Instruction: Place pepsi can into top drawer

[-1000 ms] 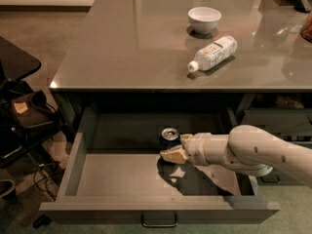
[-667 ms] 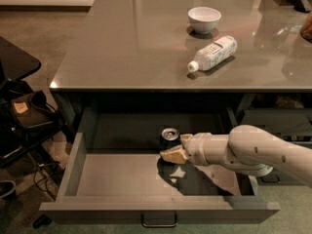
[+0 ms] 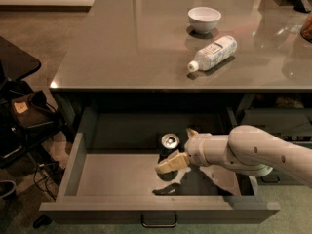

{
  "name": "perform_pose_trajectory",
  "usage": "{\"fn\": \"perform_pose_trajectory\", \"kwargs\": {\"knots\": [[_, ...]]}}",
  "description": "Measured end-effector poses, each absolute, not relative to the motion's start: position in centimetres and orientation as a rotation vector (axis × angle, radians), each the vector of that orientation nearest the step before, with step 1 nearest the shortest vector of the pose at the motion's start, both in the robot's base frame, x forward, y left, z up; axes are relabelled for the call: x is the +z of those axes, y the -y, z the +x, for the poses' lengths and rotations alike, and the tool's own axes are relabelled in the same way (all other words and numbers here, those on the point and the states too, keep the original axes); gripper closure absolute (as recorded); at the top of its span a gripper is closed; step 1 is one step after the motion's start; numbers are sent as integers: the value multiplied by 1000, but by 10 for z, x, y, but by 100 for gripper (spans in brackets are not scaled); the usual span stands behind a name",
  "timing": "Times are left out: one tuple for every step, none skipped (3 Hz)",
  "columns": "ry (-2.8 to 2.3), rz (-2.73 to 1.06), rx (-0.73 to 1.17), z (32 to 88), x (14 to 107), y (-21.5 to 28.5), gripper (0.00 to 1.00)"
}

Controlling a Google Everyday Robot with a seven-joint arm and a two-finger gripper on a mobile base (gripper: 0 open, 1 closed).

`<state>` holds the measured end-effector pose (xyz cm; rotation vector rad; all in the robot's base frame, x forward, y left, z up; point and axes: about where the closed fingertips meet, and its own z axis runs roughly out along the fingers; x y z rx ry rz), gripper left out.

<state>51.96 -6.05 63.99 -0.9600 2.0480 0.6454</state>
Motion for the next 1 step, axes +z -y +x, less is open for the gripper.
{"fn": "perform_pose_trajectory", "kwargs": {"knots": [[-2048, -960, 645, 520, 640, 60, 0]]}}
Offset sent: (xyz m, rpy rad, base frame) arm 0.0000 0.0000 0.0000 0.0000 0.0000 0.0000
